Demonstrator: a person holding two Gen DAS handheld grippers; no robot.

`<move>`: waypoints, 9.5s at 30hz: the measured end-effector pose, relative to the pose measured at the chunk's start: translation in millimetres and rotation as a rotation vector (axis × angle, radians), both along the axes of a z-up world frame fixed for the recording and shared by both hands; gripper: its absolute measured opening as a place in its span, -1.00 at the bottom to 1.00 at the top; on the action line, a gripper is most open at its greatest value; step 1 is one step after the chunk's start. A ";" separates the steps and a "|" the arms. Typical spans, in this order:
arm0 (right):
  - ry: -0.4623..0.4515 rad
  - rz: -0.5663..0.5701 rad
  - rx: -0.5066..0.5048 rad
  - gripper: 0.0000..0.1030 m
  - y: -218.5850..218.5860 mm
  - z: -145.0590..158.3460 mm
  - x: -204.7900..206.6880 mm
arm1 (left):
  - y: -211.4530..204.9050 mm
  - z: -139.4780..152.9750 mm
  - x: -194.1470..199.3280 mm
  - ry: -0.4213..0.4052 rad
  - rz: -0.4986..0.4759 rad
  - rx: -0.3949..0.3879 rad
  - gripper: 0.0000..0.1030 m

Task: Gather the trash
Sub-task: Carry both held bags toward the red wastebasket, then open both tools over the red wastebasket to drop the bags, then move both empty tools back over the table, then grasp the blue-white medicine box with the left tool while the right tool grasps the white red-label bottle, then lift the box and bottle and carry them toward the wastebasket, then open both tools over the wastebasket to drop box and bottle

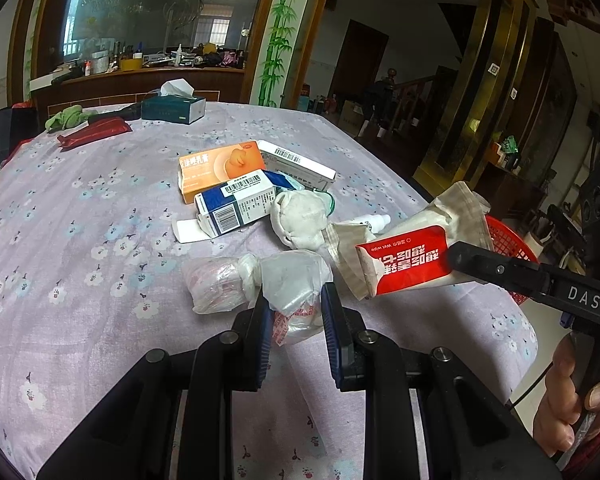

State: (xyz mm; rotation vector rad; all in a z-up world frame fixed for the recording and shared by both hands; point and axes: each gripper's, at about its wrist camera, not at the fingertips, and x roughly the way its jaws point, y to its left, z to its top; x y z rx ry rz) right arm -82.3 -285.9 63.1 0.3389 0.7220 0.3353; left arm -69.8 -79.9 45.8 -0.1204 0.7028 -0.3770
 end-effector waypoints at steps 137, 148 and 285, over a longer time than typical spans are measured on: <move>0.094 -0.219 -0.036 0.08 -92.8 -5.9 -5.3 | 17.4 -36.7 164.4 0.395 -0.232 -0.165 0.36; 0.122 -0.170 -0.023 0.08 -74.3 -10.1 7.5 | 1.0 -45.8 150.4 0.319 -0.067 0.019 -0.30; 0.020 -0.548 0.030 -0.37 -212.0 26.6 -41.5 | -226.5 42.6 30.2 0.127 -0.508 -0.043 -0.36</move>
